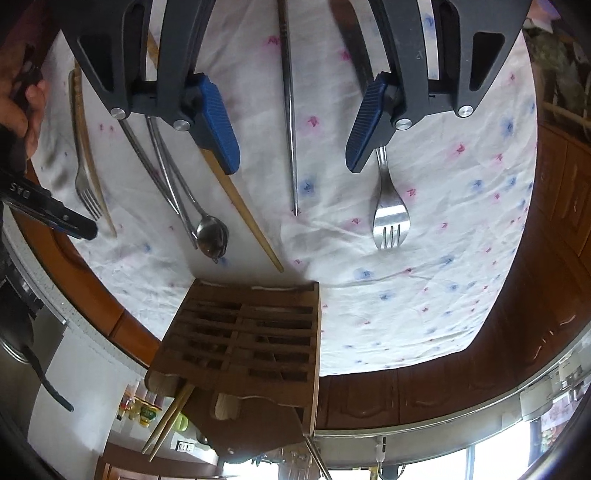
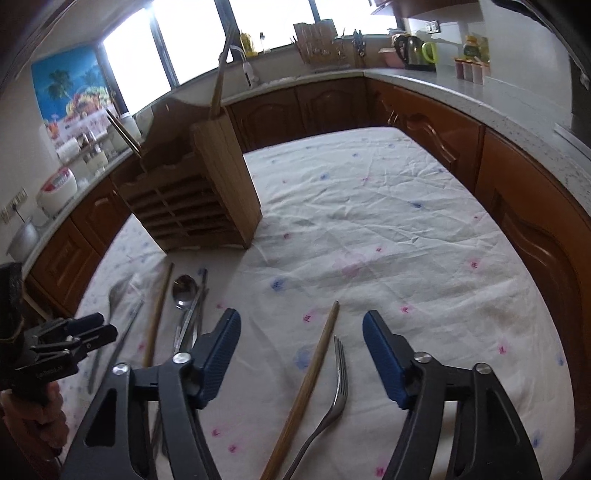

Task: Organize utensils
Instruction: 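Close the left tool on a metal chopstick while the right tool grasps a wooden chopstick, then lift both held chopsticks and carry them over the wooden holder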

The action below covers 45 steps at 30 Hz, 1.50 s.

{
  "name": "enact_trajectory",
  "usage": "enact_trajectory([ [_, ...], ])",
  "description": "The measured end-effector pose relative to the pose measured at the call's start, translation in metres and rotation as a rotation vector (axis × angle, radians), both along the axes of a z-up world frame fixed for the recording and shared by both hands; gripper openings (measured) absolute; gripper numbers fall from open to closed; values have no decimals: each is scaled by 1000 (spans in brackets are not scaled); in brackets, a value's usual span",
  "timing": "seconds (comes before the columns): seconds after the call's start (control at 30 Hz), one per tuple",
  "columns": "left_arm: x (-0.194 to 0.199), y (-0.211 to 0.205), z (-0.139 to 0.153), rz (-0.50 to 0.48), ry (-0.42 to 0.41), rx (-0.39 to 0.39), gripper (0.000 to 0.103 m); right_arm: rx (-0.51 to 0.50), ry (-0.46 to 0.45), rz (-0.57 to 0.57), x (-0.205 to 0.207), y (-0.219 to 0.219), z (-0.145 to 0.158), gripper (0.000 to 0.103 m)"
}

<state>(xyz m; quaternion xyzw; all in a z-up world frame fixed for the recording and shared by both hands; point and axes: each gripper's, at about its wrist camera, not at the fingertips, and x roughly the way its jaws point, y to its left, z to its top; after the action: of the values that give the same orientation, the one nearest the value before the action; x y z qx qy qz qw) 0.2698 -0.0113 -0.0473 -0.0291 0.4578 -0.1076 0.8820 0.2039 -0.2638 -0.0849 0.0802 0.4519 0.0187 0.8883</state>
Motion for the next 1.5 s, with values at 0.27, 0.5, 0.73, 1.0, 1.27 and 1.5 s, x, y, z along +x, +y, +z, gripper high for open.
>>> enact_trajectory([
  [0.27, 23, -11, -18, -29, 65, 50, 33, -91, 103, 40, 24, 8, -27, 41],
  [0.5, 35, -32, -20, -80, 50, 127, 7, -161, 108, 83, 26, 22, -30, 20],
  [0.73, 35, -31, -19, -83, 56, 104, 2, -91, 100, 67, 30, 18, -26, 2],
  [1.0, 17, -17, 3, -70, 25, 4, 2, 9, 52, 65, 19, 17, -3, 0],
  [1.27, 8, -7, 12, -61, 20, -17, 2, -28, 117, 61, 25, 20, -12, 15],
  [1.5, 19, -17, -9, -67, 93, 34, 3, -50, 148, 63, 32, 23, -24, 18],
])
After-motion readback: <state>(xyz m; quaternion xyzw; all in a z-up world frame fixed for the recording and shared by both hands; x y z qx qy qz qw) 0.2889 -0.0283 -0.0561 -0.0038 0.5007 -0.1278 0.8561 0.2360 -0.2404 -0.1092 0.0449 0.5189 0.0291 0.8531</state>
